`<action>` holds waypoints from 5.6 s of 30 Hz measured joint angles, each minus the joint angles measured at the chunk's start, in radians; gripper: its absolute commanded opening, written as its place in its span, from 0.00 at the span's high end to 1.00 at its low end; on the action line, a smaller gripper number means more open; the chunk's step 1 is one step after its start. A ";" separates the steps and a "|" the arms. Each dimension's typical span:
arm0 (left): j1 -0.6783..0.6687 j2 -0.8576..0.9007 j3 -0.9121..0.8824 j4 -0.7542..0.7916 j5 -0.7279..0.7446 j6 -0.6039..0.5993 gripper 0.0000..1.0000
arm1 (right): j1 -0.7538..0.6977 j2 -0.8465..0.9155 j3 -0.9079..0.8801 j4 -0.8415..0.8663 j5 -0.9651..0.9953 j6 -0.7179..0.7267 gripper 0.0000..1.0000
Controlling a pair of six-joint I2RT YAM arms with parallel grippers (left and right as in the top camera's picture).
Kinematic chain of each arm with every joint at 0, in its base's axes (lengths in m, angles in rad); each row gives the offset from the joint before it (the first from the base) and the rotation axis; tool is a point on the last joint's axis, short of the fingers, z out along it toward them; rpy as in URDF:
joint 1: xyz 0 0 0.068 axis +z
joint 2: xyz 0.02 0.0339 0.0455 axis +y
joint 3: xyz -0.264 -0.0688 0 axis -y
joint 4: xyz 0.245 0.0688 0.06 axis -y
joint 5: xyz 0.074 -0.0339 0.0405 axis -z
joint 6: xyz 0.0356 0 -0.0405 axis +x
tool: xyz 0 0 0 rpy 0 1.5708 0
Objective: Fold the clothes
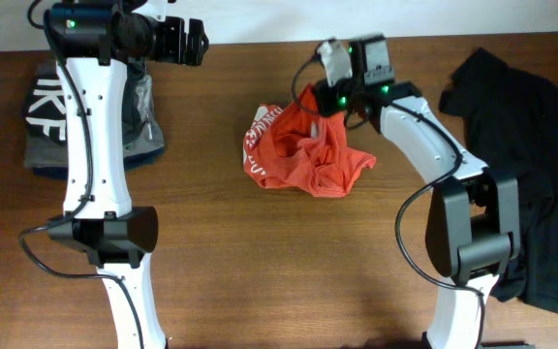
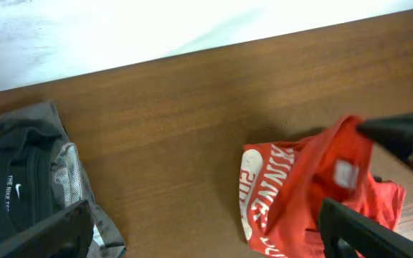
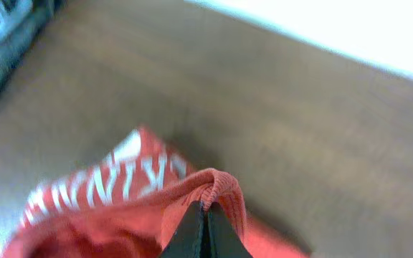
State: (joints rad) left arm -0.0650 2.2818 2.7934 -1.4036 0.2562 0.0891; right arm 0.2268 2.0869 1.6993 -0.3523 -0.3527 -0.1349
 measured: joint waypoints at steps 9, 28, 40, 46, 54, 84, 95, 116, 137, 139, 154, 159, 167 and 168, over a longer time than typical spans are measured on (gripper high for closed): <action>0.000 0.000 0.000 -0.021 -0.008 0.000 0.01 | -0.099 0.013 0.039 0.060 0.009 0.026 0.71; 0.000 0.000 0.000 -0.026 -0.033 0.000 0.01 | -0.129 0.013 0.146 -0.562 -0.122 0.151 0.28; 0.000 0.000 0.000 -0.035 -0.037 0.000 0.01 | 0.061 0.012 0.060 -0.698 0.141 0.393 0.37; 0.000 0.000 0.000 -0.045 -0.037 0.000 0.01 | 0.059 0.012 0.012 -0.626 0.237 0.521 0.46; 0.000 0.000 0.000 -0.049 -0.037 0.000 0.01 | 0.054 0.012 0.007 -0.653 0.259 0.558 0.96; 0.000 0.000 0.000 -0.035 -0.037 0.000 0.01 | 0.090 0.106 0.005 -0.298 0.010 0.320 0.53; 0.000 0.000 0.000 -0.033 -0.037 0.000 0.01 | 0.090 0.147 0.005 -0.267 0.010 0.368 0.96; 0.000 0.000 0.000 -0.032 -0.063 0.000 0.01 | -0.114 0.066 0.193 -0.762 0.011 0.358 0.37; 0.000 0.000 0.000 -0.033 -0.064 0.000 0.01 | -0.093 0.066 0.089 -0.706 0.059 0.124 0.51; 0.000 0.000 0.000 -0.034 -0.064 0.000 0.01 | -0.081 0.067 0.050 -0.671 0.059 0.108 0.51; 0.000 0.000 0.000 -0.040 -0.066 0.000 0.01 | -0.075 0.067 -0.003 -0.612 -0.063 0.072 0.86; 0.000 0.000 0.000 -0.040 -0.066 0.000 0.01 | -0.076 0.067 -0.003 -0.616 -0.087 0.060 0.96; 0.000 0.000 0.000 -0.040 -0.066 0.000 0.01 | -0.170 0.066 0.030 -0.764 -0.095 0.059 0.96; 0.000 0.000 0.000 -0.041 -0.066 0.000 0.01 | -0.196 0.066 0.044 -0.787 -0.095 0.060 0.96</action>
State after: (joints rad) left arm -0.0650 2.2818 2.7934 -1.4448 0.1898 0.0895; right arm 0.0307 2.1525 1.7432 -1.1393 -0.4473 -0.0753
